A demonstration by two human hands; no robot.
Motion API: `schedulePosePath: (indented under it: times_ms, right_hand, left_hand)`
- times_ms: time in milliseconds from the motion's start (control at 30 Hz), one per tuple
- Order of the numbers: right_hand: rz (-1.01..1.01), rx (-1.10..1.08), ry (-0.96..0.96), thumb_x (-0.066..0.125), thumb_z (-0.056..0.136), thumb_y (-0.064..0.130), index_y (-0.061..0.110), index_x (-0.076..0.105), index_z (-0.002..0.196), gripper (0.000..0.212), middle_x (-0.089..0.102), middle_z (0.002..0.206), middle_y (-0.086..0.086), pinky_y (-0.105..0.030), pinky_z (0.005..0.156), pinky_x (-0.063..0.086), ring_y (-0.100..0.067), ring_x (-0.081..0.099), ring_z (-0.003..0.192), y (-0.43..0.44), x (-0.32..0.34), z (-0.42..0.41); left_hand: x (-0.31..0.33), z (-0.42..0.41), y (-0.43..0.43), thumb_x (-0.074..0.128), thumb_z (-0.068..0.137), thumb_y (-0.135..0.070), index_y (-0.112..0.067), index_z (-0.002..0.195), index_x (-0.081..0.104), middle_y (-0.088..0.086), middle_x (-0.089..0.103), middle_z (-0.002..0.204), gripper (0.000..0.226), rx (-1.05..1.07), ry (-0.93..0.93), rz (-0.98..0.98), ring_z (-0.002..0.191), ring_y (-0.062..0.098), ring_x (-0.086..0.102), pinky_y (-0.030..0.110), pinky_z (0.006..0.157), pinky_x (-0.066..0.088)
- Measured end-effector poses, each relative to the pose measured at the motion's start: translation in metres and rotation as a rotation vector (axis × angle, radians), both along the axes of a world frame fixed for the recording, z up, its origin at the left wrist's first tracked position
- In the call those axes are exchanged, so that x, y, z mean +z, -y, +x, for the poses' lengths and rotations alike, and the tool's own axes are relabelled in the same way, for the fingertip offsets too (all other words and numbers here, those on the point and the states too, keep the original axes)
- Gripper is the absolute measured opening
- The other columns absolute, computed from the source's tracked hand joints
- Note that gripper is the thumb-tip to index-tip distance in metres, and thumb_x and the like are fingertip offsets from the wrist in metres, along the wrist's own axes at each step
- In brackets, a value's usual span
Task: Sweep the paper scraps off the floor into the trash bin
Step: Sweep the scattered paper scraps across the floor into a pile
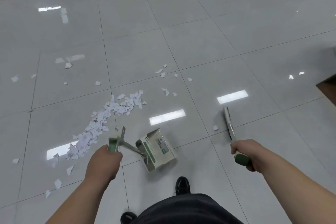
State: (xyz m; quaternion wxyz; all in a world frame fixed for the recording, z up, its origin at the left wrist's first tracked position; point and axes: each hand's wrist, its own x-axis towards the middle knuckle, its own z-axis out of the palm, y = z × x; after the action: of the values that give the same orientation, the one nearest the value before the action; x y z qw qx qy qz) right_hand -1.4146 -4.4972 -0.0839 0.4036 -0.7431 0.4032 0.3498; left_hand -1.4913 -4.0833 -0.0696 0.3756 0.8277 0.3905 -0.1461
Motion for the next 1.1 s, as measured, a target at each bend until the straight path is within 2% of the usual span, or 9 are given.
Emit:
schedulePosePath:
  times_ms: [133,367,533,667,767,933,1033,1100]
  right_hand:
    - [0.085,0.025,-0.053,0.063,0.070,0.005,0.008,0.060,0.091,0.022,0.054,0.073,-0.012,-0.019,0.046,0.030,-0.020,0.040,0.052,-0.012,-0.001,0.006]
    - [0.309,0.078,-0.075,0.065,0.066,0.008,0.007,0.063,0.100,0.034,0.059,0.078,-0.017,-0.020,0.048,0.029,-0.024,0.048,0.060,-0.095,0.014,0.033]
    - [0.430,0.114,-0.102,0.058,0.078,0.007,0.007,0.057,0.109,0.030,0.059,0.063,-0.012,-0.018,0.041,0.028,-0.015,0.043,0.038,-0.162,0.033,0.082]
    - [0.489,0.094,-0.118,0.056,0.078,0.008,0.009,0.054,0.102,0.024,0.056,0.062,-0.011,-0.016,0.037,0.026,-0.015,0.035,0.035,-0.224,0.039,0.115]
    - [0.447,0.152,-0.088,0.056,0.078,0.005,0.005,0.057,0.101,0.023,0.056,0.061,-0.012,-0.017,0.039,0.026,-0.015,0.035,0.036,-0.265,0.042,0.125]
    - [0.246,0.311,0.006,0.064,0.076,0.003,0.002,0.063,0.094,0.018,0.062,0.070,-0.016,-0.020,0.047,0.032,-0.021,0.048,0.045,-0.330,0.034,0.146]
    - [0.121,0.424,0.044,0.067,0.071,0.006,0.003,0.064,0.095,0.025,0.063,0.082,-0.018,-0.022,0.051,0.037,-0.026,0.054,0.061,-0.368,0.011,0.174]
    - [0.066,0.501,0.035,0.067,0.069,0.006,0.005,0.061,0.090,0.022,0.058,0.082,-0.016,-0.023,0.052,0.035,-0.028,0.049,0.066,-0.394,-0.001,0.191]
  left_hand:
    - [-0.001,0.019,0.017,0.047,0.078,-0.001,-0.011,0.074,0.039,0.007,0.037,0.062,0.013,0.030,0.010,-0.037,0.056,0.023,0.031,0.030,0.051,0.032]
    - [0.001,0.031,0.007,0.048,0.079,0.000,-0.013,0.073,0.039,0.007,0.035,0.066,0.018,0.162,-0.001,-0.133,0.059,0.023,0.028,0.029,0.051,0.027]
    - [0.001,0.033,-0.027,0.049,0.080,0.001,-0.013,0.075,0.039,0.008,0.034,0.070,0.019,0.254,0.019,-0.184,0.060,0.022,0.026,0.029,0.051,0.024]
    - [-0.005,0.040,-0.069,0.048,0.080,0.002,-0.013,0.076,0.039,0.007,0.034,0.068,0.018,0.327,0.027,-0.235,0.056,0.020,0.025,0.028,0.050,0.023]
    - [-0.008,0.046,-0.106,0.047,0.079,0.002,-0.013,0.076,0.038,0.007,0.034,0.068,0.018,0.358,0.022,-0.255,0.054,0.020,0.025,0.028,0.051,0.023]
    - [-0.012,0.055,-0.164,0.047,0.080,0.000,-0.013,0.075,0.037,0.005,0.034,0.063,0.017,0.339,0.025,-0.249,0.055,0.021,0.028,0.028,0.048,0.026]
    - [-0.016,0.056,-0.194,0.047,0.080,-0.002,-0.014,0.076,0.038,0.005,0.035,0.063,0.015,0.339,0.015,-0.240,0.057,0.022,0.029,0.028,0.047,0.026]
    - [-0.019,0.055,-0.212,0.047,0.080,-0.004,-0.014,0.076,0.038,0.005,0.036,0.066,0.014,0.336,0.002,-0.227,0.060,0.022,0.031,0.030,0.048,0.028]
